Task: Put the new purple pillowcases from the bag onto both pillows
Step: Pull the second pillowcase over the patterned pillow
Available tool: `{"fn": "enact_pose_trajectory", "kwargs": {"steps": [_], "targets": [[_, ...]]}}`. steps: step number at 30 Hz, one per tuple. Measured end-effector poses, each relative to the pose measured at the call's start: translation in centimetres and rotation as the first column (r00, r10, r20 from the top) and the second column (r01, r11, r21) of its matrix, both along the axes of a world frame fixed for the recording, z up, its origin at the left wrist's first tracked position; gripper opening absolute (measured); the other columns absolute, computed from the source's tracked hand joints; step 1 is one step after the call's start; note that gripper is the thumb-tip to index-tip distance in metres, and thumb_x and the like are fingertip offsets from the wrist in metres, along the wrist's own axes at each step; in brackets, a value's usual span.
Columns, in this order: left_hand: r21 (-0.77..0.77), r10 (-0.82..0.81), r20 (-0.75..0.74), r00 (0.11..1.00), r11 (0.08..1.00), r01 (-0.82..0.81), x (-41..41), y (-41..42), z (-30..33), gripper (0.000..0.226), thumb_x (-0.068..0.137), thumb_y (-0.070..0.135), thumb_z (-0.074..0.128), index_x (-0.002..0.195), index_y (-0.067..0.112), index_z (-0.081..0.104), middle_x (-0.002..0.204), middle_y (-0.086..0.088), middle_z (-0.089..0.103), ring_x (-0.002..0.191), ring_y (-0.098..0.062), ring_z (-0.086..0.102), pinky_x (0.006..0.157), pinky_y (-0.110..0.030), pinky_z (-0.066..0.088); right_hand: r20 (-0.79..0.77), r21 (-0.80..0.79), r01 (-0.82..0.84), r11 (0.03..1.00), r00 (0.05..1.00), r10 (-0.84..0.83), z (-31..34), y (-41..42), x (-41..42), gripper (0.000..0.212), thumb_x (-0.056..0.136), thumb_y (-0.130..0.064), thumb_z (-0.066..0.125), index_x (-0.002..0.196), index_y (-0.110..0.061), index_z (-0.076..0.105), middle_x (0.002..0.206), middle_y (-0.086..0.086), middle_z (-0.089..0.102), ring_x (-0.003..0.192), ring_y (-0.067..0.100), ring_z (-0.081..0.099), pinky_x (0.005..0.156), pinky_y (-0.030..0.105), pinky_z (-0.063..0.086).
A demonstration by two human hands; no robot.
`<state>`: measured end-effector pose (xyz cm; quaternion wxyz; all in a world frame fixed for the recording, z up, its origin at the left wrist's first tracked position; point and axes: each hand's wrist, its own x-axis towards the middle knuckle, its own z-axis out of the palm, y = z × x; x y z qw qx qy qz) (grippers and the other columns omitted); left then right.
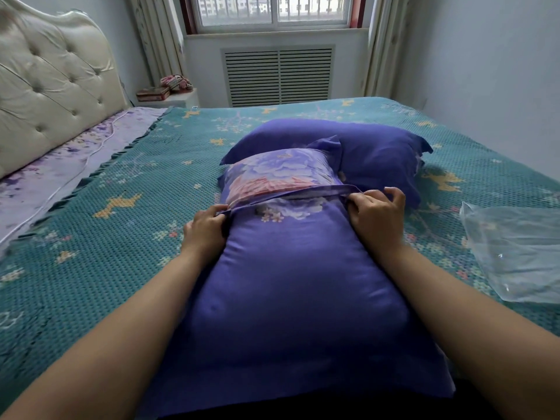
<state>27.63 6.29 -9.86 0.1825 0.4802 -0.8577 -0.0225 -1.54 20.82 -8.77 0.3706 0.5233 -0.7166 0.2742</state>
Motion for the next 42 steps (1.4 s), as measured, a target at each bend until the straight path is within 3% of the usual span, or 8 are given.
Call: {"fn": "enact_pose_trajectory", "kwargs": {"steps": [10, 16, 23, 27, 31, 34, 39, 42], "targets": [[0.189, -0.075, 0.633, 0.771, 0.98, -0.06, 1.5, -0.6, 0.7, 0.036, 0.091, 0.027, 0.046, 0.126, 0.024, 0.055, 0.158, 0.008, 0.004, 0.141, -0.025, 0.009, 0.106, -0.071, 0.006, 0.021, 0.555, 0.268, 0.788, 0.942, -0.336, -0.7, 0.2, 0.0, 0.021, 0.09, -0.005, 0.038, 0.101, -0.01, 0.056, 0.091, 0.017, 0.067, 0.091, 0.029, 0.06, 0.08, 0.039, 0.017], [-0.05, 0.171, 0.257, 0.951, 0.985, -0.164, 0.5, -0.5, 0.5, 0.033, 0.088, 0.015, 0.042, 0.115, 0.012, 0.061, 0.126, -0.005, 0.05, 0.119, -0.03, 0.038, 0.101, -0.047, 0.031, -0.05, 0.537, 0.245, 0.807, 0.964, -0.26, -0.5, 0.8, 0.4, 0.03, 0.082, -0.005, 0.031, 0.091, -0.007, 0.059, 0.073, 0.017, 0.067, 0.077, 0.03, 0.061, 0.082, 0.041, 0.034], [-0.198, 0.139, 0.215, 0.967, 0.975, -0.096, 0.7, -0.3, 0.2, 0.022, 0.091, 0.011, 0.041, 0.099, 0.007, 0.062, 0.106, -0.013, 0.056, 0.096, -0.033, 0.06, 0.083, -0.04, 0.041, -0.261, 0.253, 0.189, 0.949, 0.958, -0.121, -1.6, 0.9, -0.2, 0.01, 0.081, -0.012, 0.05, 0.08, -0.016, 0.059, 0.067, 0.002, 0.059, 0.074, 0.028, 0.057, 0.065, 0.038, 0.026], [0.162, 0.299, -0.093, 0.95, 0.946, -0.282, 0.1, -0.6, 0.9, 0.03, 0.089, 0.028, 0.047, 0.103, 0.007, 0.064, 0.107, -0.023, 0.064, 0.098, -0.04, 0.061, 0.081, -0.041, 0.046, -0.248, 0.205, 0.172, 0.964, 0.961, -0.119, -2.1, 0.9, -0.6, 0.029, 0.079, -0.008, 0.043, 0.097, -0.012, 0.065, 0.054, 0.005, 0.059, 0.058, 0.027, 0.057, 0.074, 0.039, 0.037], [0.184, 0.374, 0.033, 0.927, 0.909, -0.374, -1.0, -0.1, 1.0, 0.034, 0.095, 0.022, 0.038, 0.118, 0.003, 0.055, 0.122, -0.019, 0.055, 0.112, -0.038, 0.055, 0.091, -0.045, 0.043, -0.243, 0.279, 0.164, 0.946, 0.965, -0.096, -0.9, 0.8, 0.3, 0.036, 0.075, -0.008, 0.041, 0.098, -0.015, 0.069, 0.047, 0.004, 0.055, 0.05, 0.026, 0.056, 0.083, 0.043, 0.05], [-0.045, 0.232, 0.011, 0.973, 0.972, -0.232, -1.0, -0.8, 0.6, 0.029, 0.097, 0.014, 0.037, 0.115, 0.004, 0.056, 0.119, -0.018, 0.049, 0.11, -0.038, 0.05, 0.09, -0.048, 0.042, -0.206, 0.348, 0.166, 0.923, 0.974, -0.098, 0.0, 0.8, 0.4, 0.039, 0.077, -0.009, 0.036, 0.101, -0.013, 0.067, 0.054, 0.008, 0.061, 0.058, 0.028, 0.061, 0.09, 0.052, 0.046], [0.152, -0.115, -0.392, 0.913, 0.97, 0.187, -0.9, -1.4, 2.7, 0.037, 0.084, 0.031, 0.056, 0.101, 0.002, 0.071, 0.104, -0.018, 0.066, 0.101, -0.029, 0.059, 0.094, -0.036, 0.043, 0.07, 0.596, -0.033, 0.802, 0.997, -0.011, 2.8, 0.4, 0.8, 0.073, 0.084, -0.048, -0.002, 0.127, -0.016, 0.047, 0.105, 0.015, 0.068, 0.102, 0.032, 0.061, 0.097, 0.04, 0.031], [0.207, -0.256, -0.306, 0.917, 0.922, 0.326, -1.2, -1.3, 3.9, 0.023, 0.078, 0.023, 0.076, 0.095, 0.006, 0.074, 0.102, -0.01, 0.068, 0.1, -0.021, 0.06, 0.095, -0.023, 0.042, -0.044, 0.574, -0.031, 0.818, 0.997, 0.069, 3.1, -0.9, 0.8, 0.051, 0.087, -0.05, 0.03, 0.103, -0.011, 0.06, 0.083, 0.019, 0.071, 0.079, 0.034, 0.067, 0.086, 0.042, 0.041]]}}
